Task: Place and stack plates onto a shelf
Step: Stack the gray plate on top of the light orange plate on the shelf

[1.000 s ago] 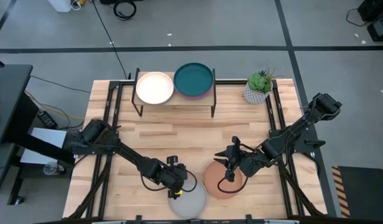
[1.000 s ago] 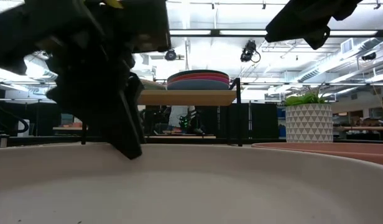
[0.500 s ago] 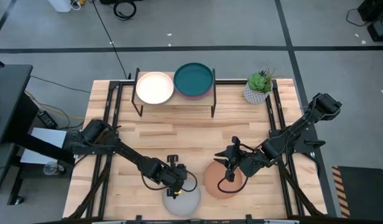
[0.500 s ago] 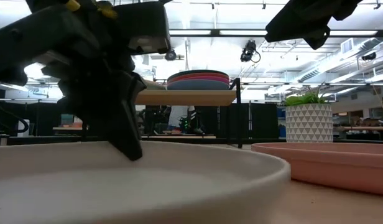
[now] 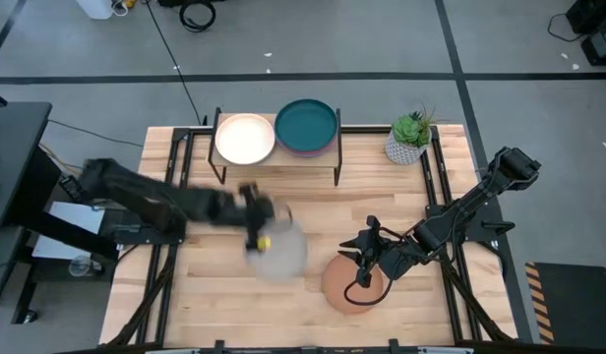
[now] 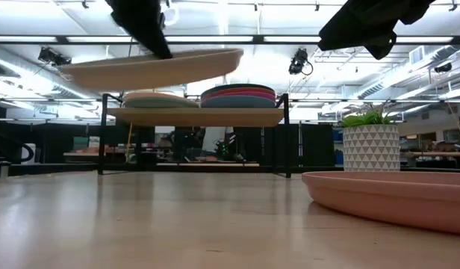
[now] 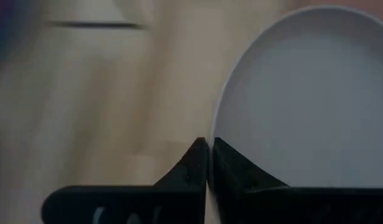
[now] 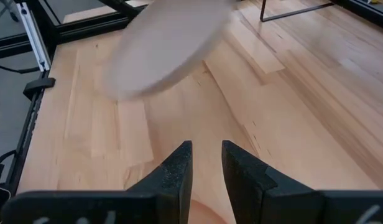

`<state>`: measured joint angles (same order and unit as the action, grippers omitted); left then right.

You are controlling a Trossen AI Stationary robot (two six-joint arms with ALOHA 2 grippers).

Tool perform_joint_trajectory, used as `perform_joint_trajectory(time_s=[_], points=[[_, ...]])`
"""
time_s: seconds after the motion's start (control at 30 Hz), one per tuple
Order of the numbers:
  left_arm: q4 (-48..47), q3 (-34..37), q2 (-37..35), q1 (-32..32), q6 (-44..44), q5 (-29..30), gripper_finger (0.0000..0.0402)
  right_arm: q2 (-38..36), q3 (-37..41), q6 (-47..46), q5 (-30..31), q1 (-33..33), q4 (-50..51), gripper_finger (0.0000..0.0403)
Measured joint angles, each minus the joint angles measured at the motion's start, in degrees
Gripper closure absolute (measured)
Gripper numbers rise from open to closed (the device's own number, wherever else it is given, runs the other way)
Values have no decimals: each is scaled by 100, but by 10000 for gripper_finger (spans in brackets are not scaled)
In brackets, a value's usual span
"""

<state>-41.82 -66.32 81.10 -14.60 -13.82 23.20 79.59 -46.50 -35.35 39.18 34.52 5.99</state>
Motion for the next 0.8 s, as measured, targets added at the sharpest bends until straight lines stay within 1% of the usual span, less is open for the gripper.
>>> perform_joint_trajectory(time_s=[0.07,0.13,0.23,0.33,0.43,0.57,0.7,0.8], points=[[-211,0,-527,640,196,117,386,0,0,0,0,0,-6,310],[-272,0,-964,1382,404,53,387,0,0,0,0,-12,-8,310],[-222,0,-1418,2542,758,-282,387,0,-1,1,20,-17,-10,310],[-171,-157,-1532,3757,1124,-739,387,0,0,60,20,-58,-89,310],[-33,-391,-1404,4811,1379,-1297,387,0,-2,94,13,-127,-149,310],[1,-881,-953,5830,1591,-1826,387,0,0,101,-11,-195,-155,310],[-295,-1213,-431,6470,1602,-2324,387,0,0,113,-24,-209,-161,310],[-761,-1282,-35,6658,1684,-2434,385,0,-1,144,-25,-210,-162,310]])
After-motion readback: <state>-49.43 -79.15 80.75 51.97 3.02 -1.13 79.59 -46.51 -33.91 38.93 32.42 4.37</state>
